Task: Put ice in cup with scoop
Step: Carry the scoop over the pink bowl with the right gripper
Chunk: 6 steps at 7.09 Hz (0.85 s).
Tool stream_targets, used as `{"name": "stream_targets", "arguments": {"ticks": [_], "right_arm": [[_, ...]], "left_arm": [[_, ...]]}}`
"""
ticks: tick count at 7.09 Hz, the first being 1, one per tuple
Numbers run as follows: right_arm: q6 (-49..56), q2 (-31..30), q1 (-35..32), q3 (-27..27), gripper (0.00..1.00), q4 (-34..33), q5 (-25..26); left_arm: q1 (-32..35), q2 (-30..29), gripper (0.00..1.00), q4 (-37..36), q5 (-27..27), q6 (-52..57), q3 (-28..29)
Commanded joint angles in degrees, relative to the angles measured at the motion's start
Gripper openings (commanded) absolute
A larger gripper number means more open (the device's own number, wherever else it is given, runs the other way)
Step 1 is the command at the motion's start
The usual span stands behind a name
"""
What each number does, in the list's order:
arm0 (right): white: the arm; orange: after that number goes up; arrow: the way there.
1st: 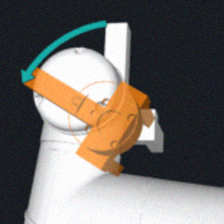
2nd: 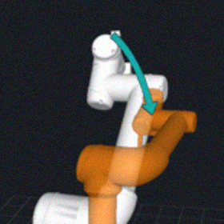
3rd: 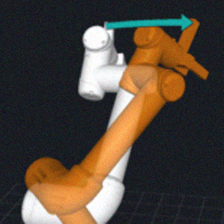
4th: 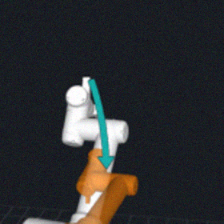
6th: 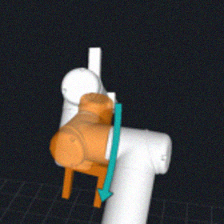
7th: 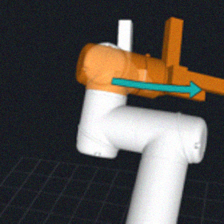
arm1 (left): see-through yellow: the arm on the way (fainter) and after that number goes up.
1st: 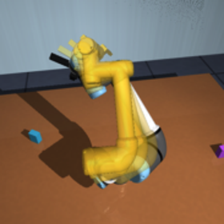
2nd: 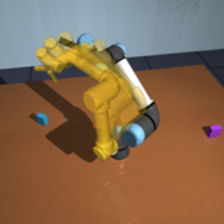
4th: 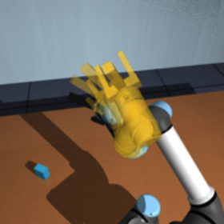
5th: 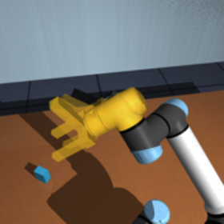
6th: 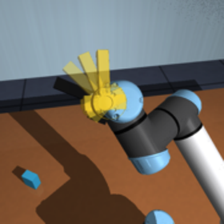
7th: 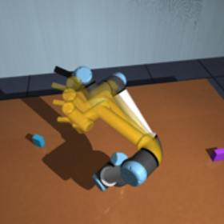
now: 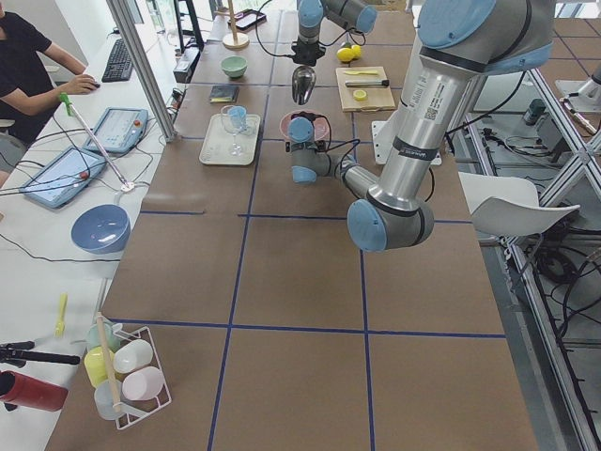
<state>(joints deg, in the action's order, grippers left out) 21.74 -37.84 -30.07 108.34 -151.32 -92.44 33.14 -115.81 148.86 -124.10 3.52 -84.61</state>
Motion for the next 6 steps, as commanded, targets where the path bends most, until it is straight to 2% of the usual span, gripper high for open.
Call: {"name": "stream_targets", "arguments": {"ticks": [1, 3, 6], "right_arm": [[0.8, 1.8, 2.2, -3.1, 0.0, -0.3, 2.8], [0.8, 2.9, 2.7, -3.9, 0.0, -0.3, 2.8], [1.2, 4.1, 4.1, -8.1, 0.0, -0.3, 3.0]], "left_arm": [[-0.1, 0.1, 1.0, -0.1, 0.0, 0.0, 0.1], [-0.2, 0.1, 1.0, -0.1, 0.0, 0.0, 0.1], [-0.2, 0.0, 1.0, -0.1, 0.1, 0.1, 0.1]]}}
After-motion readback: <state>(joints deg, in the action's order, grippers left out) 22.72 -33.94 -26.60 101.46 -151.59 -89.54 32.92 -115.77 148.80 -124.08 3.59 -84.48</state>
